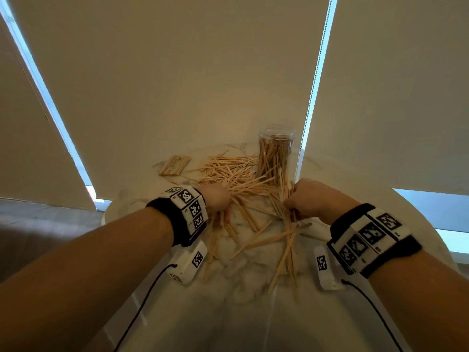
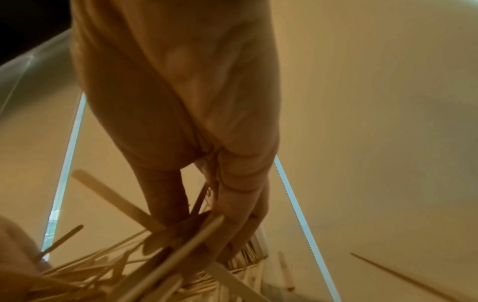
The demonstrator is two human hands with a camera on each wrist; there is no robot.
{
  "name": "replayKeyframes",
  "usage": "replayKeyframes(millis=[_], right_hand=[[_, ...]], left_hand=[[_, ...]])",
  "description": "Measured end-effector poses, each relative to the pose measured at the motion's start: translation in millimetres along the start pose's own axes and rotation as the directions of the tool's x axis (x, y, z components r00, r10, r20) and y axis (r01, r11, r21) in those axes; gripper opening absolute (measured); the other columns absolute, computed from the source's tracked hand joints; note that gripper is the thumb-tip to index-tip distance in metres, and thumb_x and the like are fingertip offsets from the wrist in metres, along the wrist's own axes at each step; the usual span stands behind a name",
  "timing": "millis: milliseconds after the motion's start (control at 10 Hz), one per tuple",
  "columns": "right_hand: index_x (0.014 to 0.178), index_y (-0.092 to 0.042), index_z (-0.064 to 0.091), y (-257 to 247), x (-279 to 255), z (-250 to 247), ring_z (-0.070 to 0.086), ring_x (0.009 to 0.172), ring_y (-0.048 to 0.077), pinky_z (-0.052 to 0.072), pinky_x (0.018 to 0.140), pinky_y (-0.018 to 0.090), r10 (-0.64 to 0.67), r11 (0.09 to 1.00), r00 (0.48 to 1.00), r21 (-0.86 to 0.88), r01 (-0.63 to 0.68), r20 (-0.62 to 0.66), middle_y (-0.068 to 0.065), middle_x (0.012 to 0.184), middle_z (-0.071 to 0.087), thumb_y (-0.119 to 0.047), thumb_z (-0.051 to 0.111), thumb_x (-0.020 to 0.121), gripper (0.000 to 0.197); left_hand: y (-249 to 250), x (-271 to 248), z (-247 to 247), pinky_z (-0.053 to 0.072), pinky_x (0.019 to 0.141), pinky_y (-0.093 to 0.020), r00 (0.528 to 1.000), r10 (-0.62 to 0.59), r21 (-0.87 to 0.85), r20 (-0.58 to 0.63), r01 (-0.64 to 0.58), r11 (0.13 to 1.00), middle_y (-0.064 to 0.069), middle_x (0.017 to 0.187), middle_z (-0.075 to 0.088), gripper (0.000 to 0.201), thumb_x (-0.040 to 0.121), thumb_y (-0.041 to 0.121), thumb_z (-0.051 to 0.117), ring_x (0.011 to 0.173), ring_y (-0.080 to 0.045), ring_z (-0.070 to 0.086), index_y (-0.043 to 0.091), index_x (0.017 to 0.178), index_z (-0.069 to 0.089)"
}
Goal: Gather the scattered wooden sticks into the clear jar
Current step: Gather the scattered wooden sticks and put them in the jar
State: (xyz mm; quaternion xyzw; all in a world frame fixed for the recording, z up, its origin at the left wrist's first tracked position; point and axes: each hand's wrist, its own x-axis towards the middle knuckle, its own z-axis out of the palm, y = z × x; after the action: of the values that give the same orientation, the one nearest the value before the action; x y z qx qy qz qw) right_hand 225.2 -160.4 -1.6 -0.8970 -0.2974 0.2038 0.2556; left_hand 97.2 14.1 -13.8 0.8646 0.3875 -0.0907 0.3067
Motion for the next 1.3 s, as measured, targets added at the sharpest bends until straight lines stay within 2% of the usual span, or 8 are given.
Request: replayKeyframes(millis=[100,200,400,600,700,800,1000,1300], right_hand=[[0.073,-0.011,0.058,-6.7,-4.9,6.2,0.064,0.073,0.022,0.059,0.077,0.035,-0.069,0.997,0.998,-0.032,0.069,-0.005,0.007,0.076,0.064,-0.013,0.061,0.092,0.019],[0.084,-0.001,0.065,-17.8,-8.9,11.9,0.069,0.082,0.029,0.059,0.083,0.044,-0.124,0.992,0.992,-0.023,0.124,-0.021,0.015,0.088,0.07,-0.016,0.061,0.09,0.018],[0.098,-0.003,0.069,-46.6,-9.8,25.0,0.061,0.077,0.018,0.048,0.064,0.022,-0.292,0.952,0.956,-0.089,0.292,0.013,0.004,0.084,0.065,-0.014,0.054,0.096,0.019],[0.107,-0.008,0.069,-59.5,7.3,34.4,0.067,0.083,0.022,0.055,0.074,0.03,-0.41,0.902,0.911,-0.13,0.411,0.038,0.008,0.092,0.07,-0.015,0.056,0.096,0.019],[0.094,-0.022,0.066,-56.4,21.4,35.0,0.07,0.07,0.017,0.06,0.068,0.034,-0.406,0.913,0.914,-0.033,0.406,0.015,0.0,0.08,0.07,-0.02,0.069,0.086,0.009],[0.091,-0.017,0.066,-60.6,27.6,35.2,0.07,0.069,0.019,0.061,0.066,0.036,-0.417,0.909,0.909,-0.025,0.417,-0.009,0.003,0.076,0.071,-0.02,0.066,0.085,0.006],[0.084,-0.014,0.066,-65.1,40.9,33.6,0.065,0.062,0.013,0.058,0.061,0.031,-0.475,0.879,0.878,0.027,0.477,-0.059,0.001,0.071,0.068,-0.019,0.063,0.086,0.005],[0.098,-0.023,0.071,-55.7,46.2,15.5,0.071,0.086,0.02,0.057,0.084,0.039,-0.44,0.895,0.896,0.111,0.433,0.052,0.002,0.089,0.074,-0.079,0.066,0.068,0.064]], left_hand=[[-4.5,8.1,13.2,0.055,0.077,-0.035,1.0,-0.009,-0.418,0.012,0.013,0.908,-0.002,0.073,0.052,0.037,0.106,0.011,0.041,0.071,-0.022,0.056,0.014,0.07,0.051],[-1.3,9.7,20.2,0.047,0.052,-0.035,0.999,0.038,-0.62,-0.022,-0.043,0.784,-0.009,0.066,0.049,0.032,0.104,0.009,0.041,0.055,-0.022,0.049,0.007,0.074,0.051],[17.0,2.1,27.9,0.038,0.044,-0.023,0.99,0.122,-0.773,0.073,-0.021,0.634,-0.003,0.066,0.052,0.042,0.104,0.052,0.044,0.048,-0.014,0.045,0.014,0.102,0.063],[20.0,13.5,21.3,0.042,0.042,-0.021,0.989,0.146,-0.829,0.002,-0.08,0.553,-0.004,0.068,0.07,0.07,0.093,0.071,0.053,0.046,-0.015,0.062,0.009,0.121,0.069],[14.4,29.5,17.7,0.053,0.052,-0.03,0.993,0.119,-0.84,-0.013,-0.076,0.537,-0.013,0.103,0.075,0.083,0.079,0.082,0.06,0.068,-0.023,0.072,0.014,0.125,0.07],[10.4,34.8,16.7,0.057,0.093,-0.046,0.987,0.161,-0.807,-0.027,-0.116,0.578,-0.02,0.124,0.071,0.106,0.061,0.094,0.06,0.115,-0.034,0.069,0.013,0.129,0.068],[4.0,48.4,15.4,0.053,0.06,-0.03,0.96,0.273,-0.866,-0.069,-0.193,0.462,-0.015,0.107,0.077,0.07,0.085,0.072,0.06,0.081,-0.02,0.071,0.015,0.124,0.07],[3.5,78.8,-6.2,0.059,0.082,-0.045,0.986,0.008,-0.903,-0.168,-0.157,0.399,-0.02,0.093,0.077,0.044,0.093,0.044,0.064,0.088,-0.031,0.074,0.003,0.107,0.072]])
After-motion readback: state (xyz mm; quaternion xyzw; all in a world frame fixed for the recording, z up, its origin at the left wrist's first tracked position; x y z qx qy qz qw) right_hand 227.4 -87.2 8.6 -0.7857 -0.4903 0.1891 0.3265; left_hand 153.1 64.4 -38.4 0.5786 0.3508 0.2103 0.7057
